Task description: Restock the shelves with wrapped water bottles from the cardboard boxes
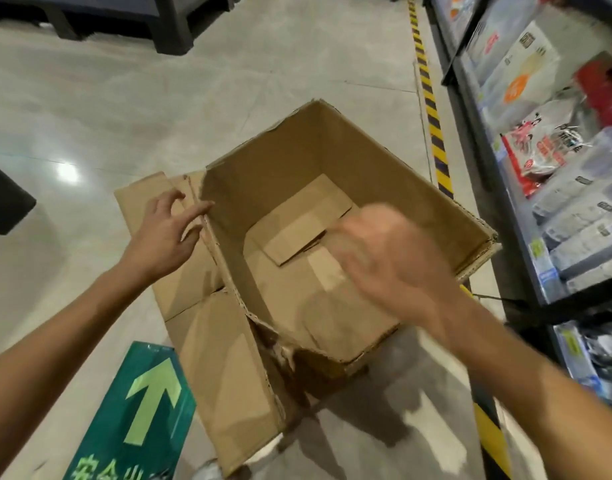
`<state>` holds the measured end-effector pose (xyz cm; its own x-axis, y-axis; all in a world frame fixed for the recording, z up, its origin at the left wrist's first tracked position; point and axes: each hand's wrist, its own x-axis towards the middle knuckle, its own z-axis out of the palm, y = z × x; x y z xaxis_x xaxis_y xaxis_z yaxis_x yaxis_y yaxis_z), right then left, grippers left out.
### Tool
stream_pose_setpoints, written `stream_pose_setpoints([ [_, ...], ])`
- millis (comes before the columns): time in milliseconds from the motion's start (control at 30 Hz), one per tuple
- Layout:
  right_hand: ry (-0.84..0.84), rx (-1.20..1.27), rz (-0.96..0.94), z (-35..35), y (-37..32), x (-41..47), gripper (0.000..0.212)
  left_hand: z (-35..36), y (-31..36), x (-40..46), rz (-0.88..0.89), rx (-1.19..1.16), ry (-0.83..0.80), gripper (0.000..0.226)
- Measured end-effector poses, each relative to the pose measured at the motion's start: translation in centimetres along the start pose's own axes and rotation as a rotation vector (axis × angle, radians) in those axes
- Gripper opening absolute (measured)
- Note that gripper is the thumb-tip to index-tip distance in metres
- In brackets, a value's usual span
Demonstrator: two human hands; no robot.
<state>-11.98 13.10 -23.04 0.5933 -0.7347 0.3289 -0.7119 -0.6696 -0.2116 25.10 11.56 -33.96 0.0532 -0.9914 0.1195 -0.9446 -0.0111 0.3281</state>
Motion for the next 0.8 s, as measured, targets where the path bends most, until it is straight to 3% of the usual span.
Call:
stream_pose_setpoints([
  [33,0.068,-0.088,0.024,-0.9,2.5,0.7,0.035,0.3,1.0,-0.2,-0.076,-0.116,-0.038,0.039],
  [100,0.020,-0.237,0.190,-2.5,8.0,2.4,0.047,0.3,3.4,-0.2,-0.191,-0.388,-0.065,0.043],
  [233,-0.423,-0.205,0.685,-3.7,16.5,4.0,0.090,-0.1,7.5,0.5,-0.447,-0.765,-0.061,0.039],
  [333,-0.616,-0.040,0.745,-2.1,17.9,2.3,0.075,0.3,10.3,0.7,-0.476,-0.818,-0.127,0.054],
  [467,-0.441,0.055,0.725,-1.4,17.8,-0.2,0.061,2.1,12.0,1.2,-0.481,-0.843,-0.131,0.089],
  [700,-0.023,0.311,0.620,-8.0,11.3,0.4,0.045,2.0,12.7,1.9,-0.621,-1.106,0.139,0.068],
  [800,0.051,0.340,0.528,-11.1,7.1,0.8,0.040,1.6,11.8,2.2,-0.693,-1.249,0.230,0.065],
])
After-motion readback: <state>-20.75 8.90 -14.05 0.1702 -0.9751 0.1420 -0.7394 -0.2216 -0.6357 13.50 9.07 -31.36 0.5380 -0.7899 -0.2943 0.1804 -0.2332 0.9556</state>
